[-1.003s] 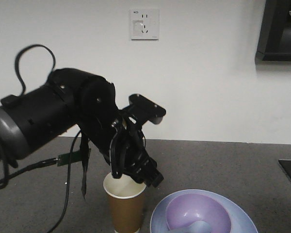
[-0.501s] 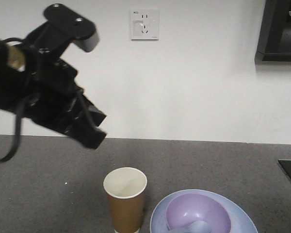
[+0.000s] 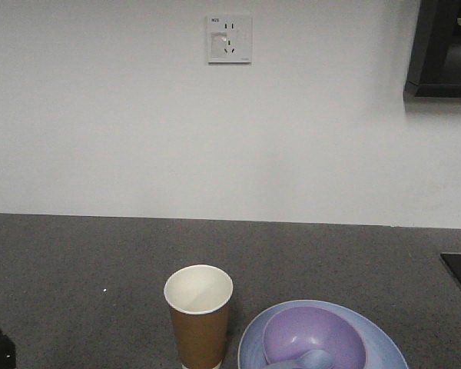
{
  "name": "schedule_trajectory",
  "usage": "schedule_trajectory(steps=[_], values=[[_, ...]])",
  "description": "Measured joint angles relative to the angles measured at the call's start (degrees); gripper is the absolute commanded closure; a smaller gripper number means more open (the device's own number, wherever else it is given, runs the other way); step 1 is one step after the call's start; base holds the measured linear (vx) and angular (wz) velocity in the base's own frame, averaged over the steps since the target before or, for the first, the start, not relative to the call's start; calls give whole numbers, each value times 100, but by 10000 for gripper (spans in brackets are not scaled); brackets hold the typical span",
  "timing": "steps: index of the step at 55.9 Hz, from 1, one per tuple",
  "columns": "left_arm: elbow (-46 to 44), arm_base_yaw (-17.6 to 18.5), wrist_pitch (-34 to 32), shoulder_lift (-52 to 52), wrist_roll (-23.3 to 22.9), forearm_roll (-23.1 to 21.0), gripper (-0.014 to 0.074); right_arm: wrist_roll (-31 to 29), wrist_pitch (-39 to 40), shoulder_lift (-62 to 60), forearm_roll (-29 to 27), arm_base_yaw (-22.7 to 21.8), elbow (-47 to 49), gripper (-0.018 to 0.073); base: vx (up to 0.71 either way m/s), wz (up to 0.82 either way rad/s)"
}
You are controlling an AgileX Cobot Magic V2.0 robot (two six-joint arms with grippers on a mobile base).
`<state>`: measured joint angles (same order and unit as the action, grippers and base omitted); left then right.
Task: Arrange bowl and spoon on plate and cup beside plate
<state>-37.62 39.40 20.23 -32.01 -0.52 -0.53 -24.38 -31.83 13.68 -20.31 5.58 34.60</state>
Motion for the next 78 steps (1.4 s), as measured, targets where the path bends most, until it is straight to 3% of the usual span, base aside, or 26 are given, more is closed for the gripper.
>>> schedule_trajectory(steps=[29,38,43,56,58,66,78], values=[[141,0,-94,242,-27,0,600,-2,14,0,0,0,1,568,0,0],[442,-118,-556,382,127,193,600,-2,18,0,-1,0,1,568,0,0],[894,-617,-939,727,242,261,600,-2,21,0,-1,0,1,568,0,0],[2892,-2693,-1541,2328,209,95,600,-2,29,0,-1,0,1,568,0,0],[3135,-2883,-1565,2561,198,53,600,-2,29,0,-1,0,1,568,0,0],[3824,-3304,-1724,3201,190,15,600,-2,29,0,-1,0,1,568,0,0],[3913,-3355,-1684,3258,190,4,600,-2,34,0,-19,0,1,568,0,0]])
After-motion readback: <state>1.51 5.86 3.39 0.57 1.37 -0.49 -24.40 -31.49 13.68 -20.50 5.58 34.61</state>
